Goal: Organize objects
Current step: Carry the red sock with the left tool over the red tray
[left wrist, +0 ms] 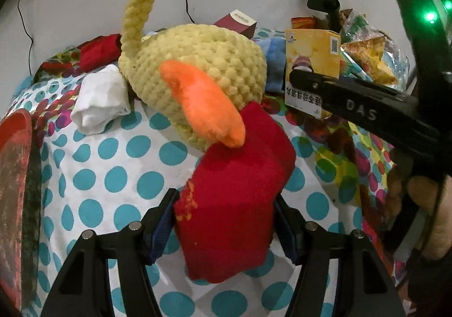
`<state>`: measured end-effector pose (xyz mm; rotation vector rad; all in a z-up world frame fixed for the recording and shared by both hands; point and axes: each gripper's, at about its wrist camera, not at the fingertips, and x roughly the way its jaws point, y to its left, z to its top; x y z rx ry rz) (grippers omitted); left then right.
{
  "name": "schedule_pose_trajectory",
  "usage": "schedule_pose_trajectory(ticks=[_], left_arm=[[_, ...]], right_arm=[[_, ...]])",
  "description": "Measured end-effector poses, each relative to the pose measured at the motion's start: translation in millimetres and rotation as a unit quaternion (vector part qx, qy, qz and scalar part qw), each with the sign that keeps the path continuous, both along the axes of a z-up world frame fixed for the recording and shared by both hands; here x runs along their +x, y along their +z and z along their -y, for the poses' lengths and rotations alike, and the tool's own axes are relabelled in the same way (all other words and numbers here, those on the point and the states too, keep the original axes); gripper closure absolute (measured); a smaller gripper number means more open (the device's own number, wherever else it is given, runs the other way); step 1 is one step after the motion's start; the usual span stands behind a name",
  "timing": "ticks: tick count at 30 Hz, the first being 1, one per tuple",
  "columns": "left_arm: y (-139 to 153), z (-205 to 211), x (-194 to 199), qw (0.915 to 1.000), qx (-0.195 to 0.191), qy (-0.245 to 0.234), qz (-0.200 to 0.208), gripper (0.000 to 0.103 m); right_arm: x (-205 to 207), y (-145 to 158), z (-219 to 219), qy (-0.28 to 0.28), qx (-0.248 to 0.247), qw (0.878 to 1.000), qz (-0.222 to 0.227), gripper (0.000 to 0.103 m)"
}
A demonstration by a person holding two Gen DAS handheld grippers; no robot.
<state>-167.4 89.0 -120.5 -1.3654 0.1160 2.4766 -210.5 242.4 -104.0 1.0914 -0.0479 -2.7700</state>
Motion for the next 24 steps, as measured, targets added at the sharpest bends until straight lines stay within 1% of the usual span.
schedule_pose_trajectory(ticks=[1, 2, 3, 5, 9, 14, 19, 24], left_arm=[[-0.2, 0.7, 0.2, 1.0, 0.0, 0.0, -0.002, 0.041], [-0.1, 0.2, 1.8, 1.0, -0.004, -0.002, -0.006, 0.05], [1.5, -0.8, 3.2, 0.9999, -0.002, -0.007, -0.009, 0.055], [3.2, -1.8, 6.6, 0.9999, -0.004, -0.006, -0.013, 0.059], [6.4, -4.0, 13.6, 0.9997, -0.013, -0.012, -0.018, 0.061], [10.7, -1.1, 27.4, 0.9997, -0.011, -0.014, -0.018, 0.062], [18.1, 9.0, 39.5, 0.9998, -0.003, -0.002, -0.022, 0.062], [30.5, 20.6, 54.4, 0.9986, -0.016, 0.019, -0.046, 0.062]], right_arm=[[-1.5, -0.8, -1.2, -0.002, -0.002, 1.0, 0.003, 0.075], [-2.0, -1.3, -2.1, -0.005, -0.004, 1.0, 0.005, 0.075], [-2.5, -1.5, -3.0, -0.007, -0.006, 1.0, 0.006, 0.075], [-5.0, -3.4, -4.2, -0.009, -0.011, 1.0, 0.014, 0.075], [-9.3, -8.3, -2.9, -0.014, -0.007, 0.999, 0.032, 0.075], [-9.3, -8.4, -3.1, -0.021, -0.001, 0.999, 0.032, 0.075], [-11.0, -8.8, -6.3, -0.034, 0.001, 0.999, 0.037, 0.075], [-13.5, -10.9, -8.4, -0.042, 0.001, 0.998, 0.043, 0.075]])
